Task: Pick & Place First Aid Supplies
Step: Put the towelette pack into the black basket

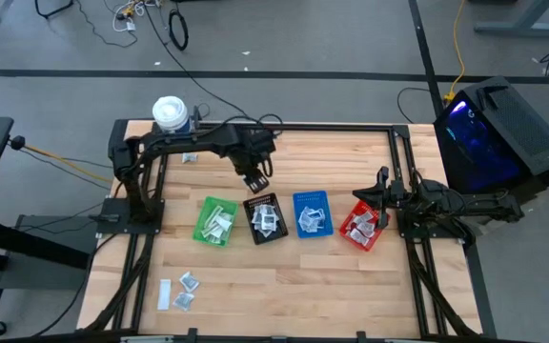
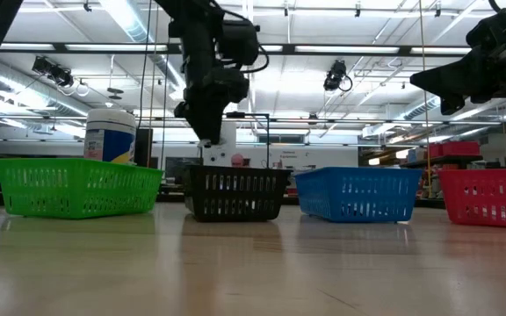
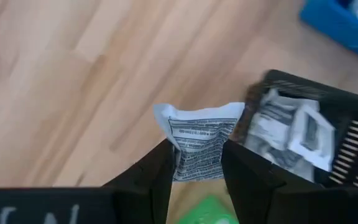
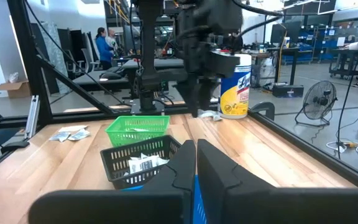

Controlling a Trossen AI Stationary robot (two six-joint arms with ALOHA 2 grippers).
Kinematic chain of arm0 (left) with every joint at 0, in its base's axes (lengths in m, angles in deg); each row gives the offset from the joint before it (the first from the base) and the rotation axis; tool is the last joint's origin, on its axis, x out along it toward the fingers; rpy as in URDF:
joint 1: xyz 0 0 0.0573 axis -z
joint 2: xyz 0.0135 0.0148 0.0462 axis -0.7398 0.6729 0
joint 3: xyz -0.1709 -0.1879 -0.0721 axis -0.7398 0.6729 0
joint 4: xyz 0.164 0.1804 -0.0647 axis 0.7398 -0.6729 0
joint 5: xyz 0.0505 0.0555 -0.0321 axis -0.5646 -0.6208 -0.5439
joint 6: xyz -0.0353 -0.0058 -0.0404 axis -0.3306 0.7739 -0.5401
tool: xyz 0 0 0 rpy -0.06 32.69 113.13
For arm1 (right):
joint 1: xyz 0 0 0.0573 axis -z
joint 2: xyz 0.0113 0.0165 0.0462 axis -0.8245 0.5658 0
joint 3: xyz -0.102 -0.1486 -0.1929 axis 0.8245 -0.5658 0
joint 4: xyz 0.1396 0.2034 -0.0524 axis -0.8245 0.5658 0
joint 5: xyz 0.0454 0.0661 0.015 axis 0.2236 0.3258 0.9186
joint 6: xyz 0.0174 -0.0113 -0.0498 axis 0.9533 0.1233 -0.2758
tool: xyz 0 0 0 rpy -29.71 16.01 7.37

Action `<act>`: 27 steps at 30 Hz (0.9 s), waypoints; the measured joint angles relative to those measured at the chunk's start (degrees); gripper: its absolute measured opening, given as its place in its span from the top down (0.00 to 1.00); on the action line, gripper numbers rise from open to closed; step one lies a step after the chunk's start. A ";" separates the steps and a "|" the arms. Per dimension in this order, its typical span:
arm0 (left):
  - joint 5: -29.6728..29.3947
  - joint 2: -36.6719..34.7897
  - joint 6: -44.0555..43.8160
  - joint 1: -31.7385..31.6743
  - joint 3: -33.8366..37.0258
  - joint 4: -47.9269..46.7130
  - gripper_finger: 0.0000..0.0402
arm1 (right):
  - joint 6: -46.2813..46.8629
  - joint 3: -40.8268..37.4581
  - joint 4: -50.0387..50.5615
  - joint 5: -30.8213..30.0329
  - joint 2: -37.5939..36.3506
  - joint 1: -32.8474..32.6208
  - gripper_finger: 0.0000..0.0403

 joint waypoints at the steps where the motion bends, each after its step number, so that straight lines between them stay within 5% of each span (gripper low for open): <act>1: -0.01 0.02 -0.06 1.01 -0.11 0.14 0.65 | 0.00 -0.01 0.00 0.00 0.01 -0.02 0.94; 16: -0.03 0.20 -0.25 16.31 -0.23 7.21 0.65 | 0.00 0.00 0.00 0.00 0.01 0.00 0.94; 27: -0.11 0.22 -2.57 19.40 -0.23 9.26 0.61 | 0.00 0.00 0.00 0.00 0.01 0.00 0.94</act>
